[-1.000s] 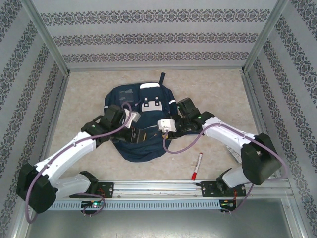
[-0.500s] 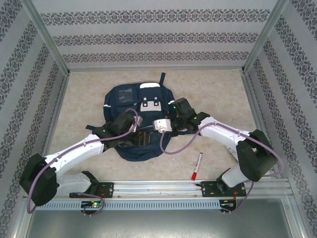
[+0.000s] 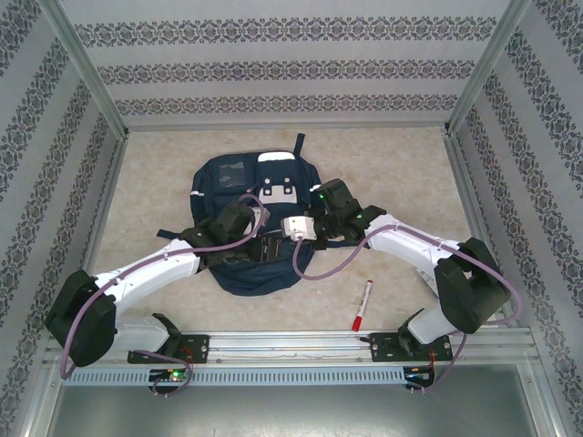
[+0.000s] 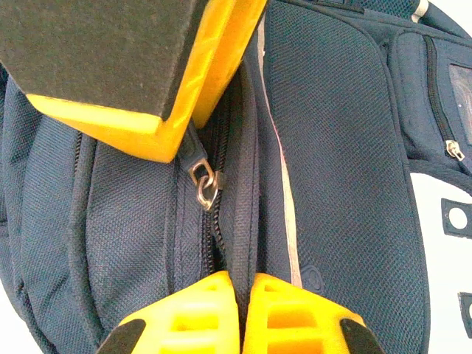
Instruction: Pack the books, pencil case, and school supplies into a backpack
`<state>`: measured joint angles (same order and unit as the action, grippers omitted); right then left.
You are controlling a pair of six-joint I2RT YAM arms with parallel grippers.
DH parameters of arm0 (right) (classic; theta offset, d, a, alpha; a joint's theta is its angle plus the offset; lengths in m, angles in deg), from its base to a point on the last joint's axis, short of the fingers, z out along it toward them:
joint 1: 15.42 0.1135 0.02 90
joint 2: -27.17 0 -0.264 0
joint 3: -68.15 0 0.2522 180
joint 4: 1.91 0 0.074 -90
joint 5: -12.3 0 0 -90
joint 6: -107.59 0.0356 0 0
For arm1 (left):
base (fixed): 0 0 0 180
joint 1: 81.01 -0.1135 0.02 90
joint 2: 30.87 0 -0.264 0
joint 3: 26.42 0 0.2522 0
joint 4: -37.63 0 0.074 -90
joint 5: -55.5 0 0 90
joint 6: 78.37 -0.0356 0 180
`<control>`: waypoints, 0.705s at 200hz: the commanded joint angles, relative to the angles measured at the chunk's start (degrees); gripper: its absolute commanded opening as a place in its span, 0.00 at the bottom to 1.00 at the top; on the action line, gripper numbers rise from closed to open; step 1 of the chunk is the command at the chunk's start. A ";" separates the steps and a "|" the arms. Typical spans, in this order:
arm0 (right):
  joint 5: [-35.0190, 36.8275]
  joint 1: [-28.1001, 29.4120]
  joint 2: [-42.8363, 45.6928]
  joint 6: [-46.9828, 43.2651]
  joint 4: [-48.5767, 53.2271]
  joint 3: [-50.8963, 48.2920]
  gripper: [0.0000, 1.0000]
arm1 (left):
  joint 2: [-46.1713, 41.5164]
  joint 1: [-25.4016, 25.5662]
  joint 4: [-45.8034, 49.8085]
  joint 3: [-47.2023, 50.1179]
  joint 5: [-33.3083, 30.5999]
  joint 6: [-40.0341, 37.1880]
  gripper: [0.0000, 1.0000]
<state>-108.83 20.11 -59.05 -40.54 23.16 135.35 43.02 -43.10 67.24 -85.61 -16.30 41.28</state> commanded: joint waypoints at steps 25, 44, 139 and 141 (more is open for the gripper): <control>-5.73 2.00 0.17 1.17 -1.21 1.50 0.00 | -1.61 0.69 -12.09 1.28 4.39 -5.28 0.20; -4.99 2.22 0.72 1.53 -1.27 1.17 0.00 | -2.81 0.67 -12.44 2.35 1.34 -5.12 0.04; -3.79 -0.17 2.69 3.28 -1.64 0.44 0.00 | -8.27 0.50 -8.38 7.37 0.50 -7.89 0.00; -3.81 -0.13 2.71 3.28 -1.69 0.45 0.00 | -8.24 0.50 -8.65 7.50 0.69 -7.66 0.00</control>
<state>-109.12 20.68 -58.09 -39.25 22.24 135.32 35.63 -43.07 61.34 -80.08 -16.98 33.89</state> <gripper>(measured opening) 0.045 0.051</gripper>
